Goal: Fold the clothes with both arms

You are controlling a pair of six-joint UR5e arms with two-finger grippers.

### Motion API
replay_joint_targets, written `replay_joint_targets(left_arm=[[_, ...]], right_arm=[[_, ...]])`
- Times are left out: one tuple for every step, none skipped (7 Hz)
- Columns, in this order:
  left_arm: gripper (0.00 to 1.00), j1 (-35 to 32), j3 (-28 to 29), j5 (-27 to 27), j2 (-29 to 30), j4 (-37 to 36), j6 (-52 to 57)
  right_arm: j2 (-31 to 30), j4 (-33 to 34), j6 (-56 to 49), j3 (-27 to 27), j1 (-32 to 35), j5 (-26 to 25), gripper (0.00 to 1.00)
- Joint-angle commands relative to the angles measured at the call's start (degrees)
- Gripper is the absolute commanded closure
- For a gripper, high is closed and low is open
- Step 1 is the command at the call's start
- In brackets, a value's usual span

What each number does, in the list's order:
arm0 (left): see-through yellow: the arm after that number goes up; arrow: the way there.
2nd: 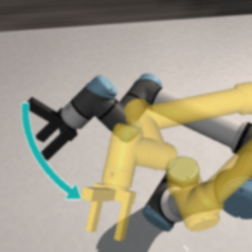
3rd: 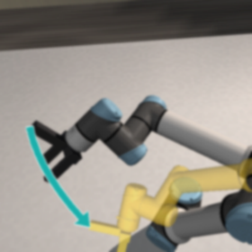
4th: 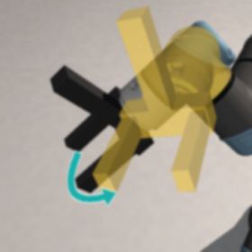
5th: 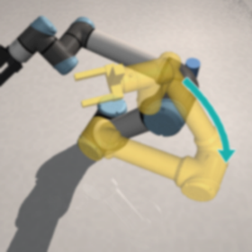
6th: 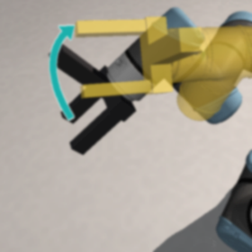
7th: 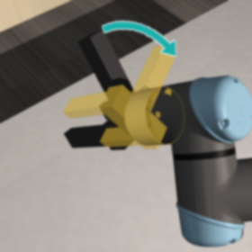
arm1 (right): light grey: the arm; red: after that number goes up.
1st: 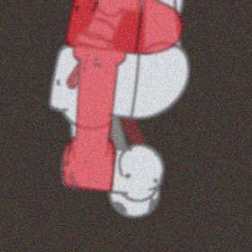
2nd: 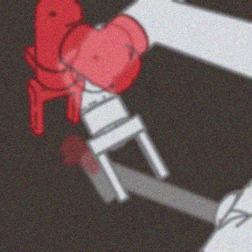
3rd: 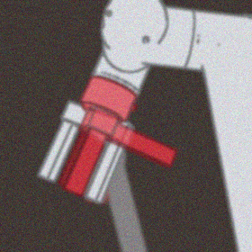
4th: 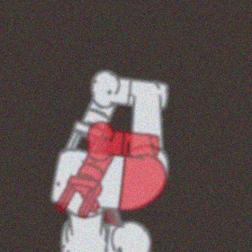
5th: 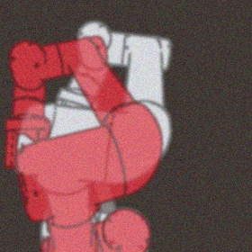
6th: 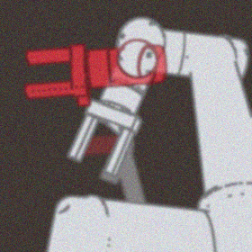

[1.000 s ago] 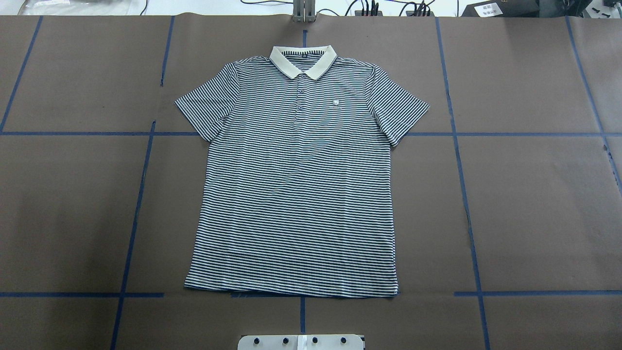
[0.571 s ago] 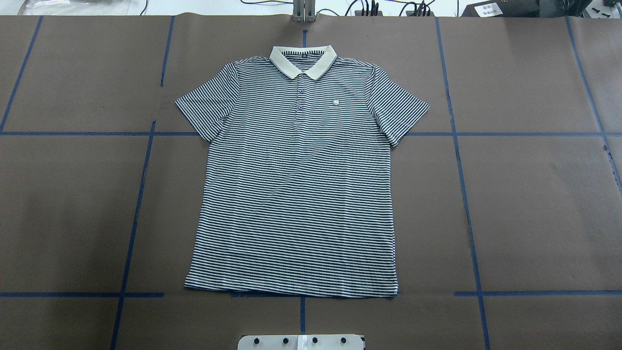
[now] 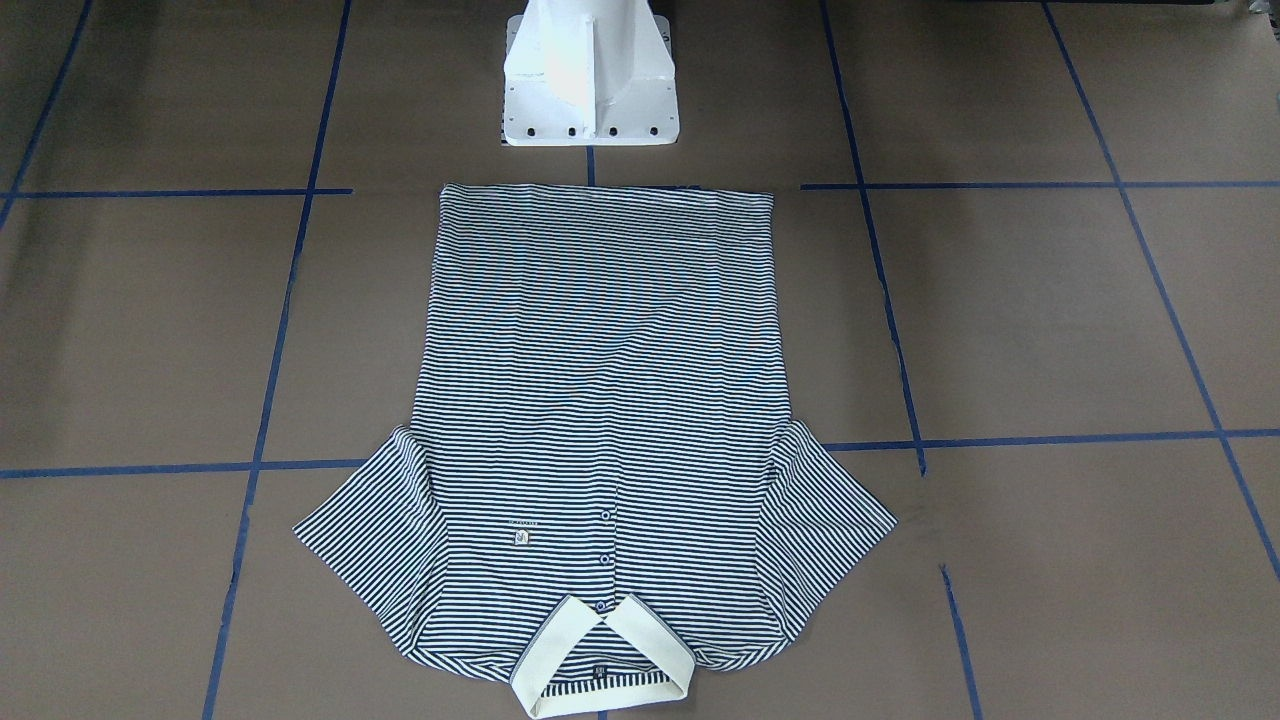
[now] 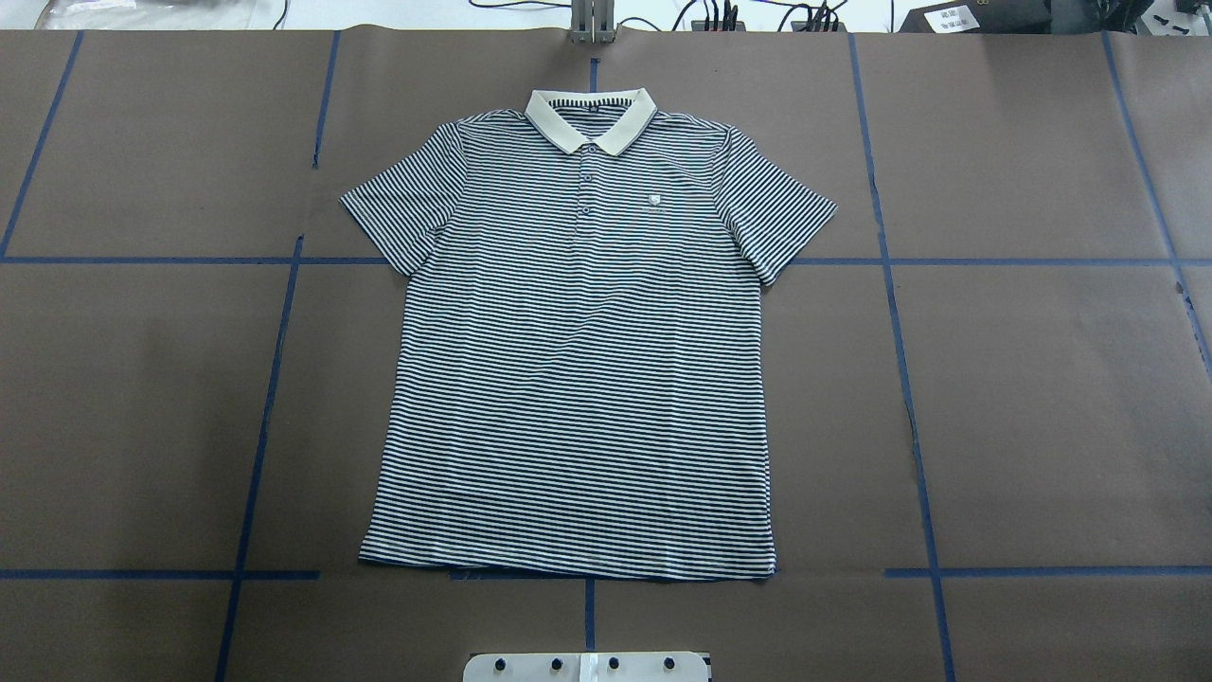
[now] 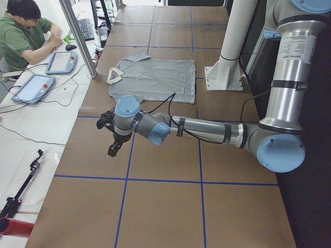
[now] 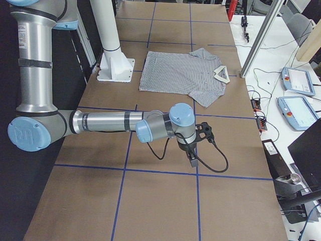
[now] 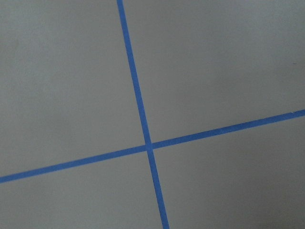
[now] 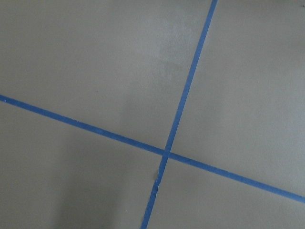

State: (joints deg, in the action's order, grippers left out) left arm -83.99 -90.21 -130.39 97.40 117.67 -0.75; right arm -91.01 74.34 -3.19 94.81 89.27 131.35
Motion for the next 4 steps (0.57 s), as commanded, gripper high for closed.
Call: replay_joint_targets(left_arm=[[0.0, 0.14, 2.84, -0.21, 5.24, 10.45, -0.3], [0.0, 0.14, 2.85, -0.3, 6.12, 10.74, -0.3], [0.0, 0.23, 2.85, -0.3, 6.22, 10.74, -0.3], [0.0, 0.23, 2.5, -0.3, 6.22, 10.91, -0.3]], right_arm=[[6.25, -1.13, 5.39, -4.19, -0.06, 3.19, 0.0], [10.98, -1.13, 7.48, -7.42, -0.15, 6.43, 0.0], [14.33, -1.13, 8.37, -7.54, -2.32, 6.64, 0.0], [16.37, -1.13, 13.43, -7.19, -5.48, 6.47, 0.0]])
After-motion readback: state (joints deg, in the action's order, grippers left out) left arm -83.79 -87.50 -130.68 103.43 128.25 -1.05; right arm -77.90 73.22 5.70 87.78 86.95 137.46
